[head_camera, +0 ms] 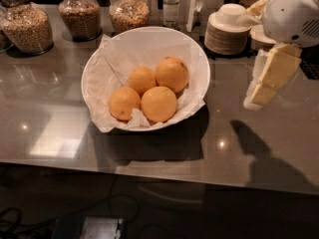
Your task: Pick orange from white bowl
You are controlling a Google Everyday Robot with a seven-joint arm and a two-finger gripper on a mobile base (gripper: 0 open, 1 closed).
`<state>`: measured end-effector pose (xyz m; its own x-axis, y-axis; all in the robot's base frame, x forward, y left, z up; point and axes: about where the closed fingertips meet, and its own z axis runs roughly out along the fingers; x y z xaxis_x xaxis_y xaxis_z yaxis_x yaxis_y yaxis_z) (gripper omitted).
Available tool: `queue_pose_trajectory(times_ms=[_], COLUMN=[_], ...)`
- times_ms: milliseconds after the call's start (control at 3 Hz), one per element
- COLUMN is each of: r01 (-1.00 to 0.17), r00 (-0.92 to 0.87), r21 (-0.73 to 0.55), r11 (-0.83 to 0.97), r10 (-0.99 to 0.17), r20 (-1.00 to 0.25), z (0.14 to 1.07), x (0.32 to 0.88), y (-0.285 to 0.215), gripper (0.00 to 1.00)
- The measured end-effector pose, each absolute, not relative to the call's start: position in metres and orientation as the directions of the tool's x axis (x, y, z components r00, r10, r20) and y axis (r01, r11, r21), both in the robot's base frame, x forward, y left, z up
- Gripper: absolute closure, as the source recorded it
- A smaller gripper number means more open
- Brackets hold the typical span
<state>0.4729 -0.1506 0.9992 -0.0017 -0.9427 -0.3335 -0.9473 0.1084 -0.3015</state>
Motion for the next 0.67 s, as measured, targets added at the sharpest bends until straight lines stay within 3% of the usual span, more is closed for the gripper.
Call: queue_pose_trajectory(times_ms=[667], r01=[-0.932], r00=[0.181], r21=[-0.363], r11=[-0.006], r10=[-0.874], r20=[-0.451], z=[1.024], x=[0.511], y=[-0.073], gripper=[0.0])
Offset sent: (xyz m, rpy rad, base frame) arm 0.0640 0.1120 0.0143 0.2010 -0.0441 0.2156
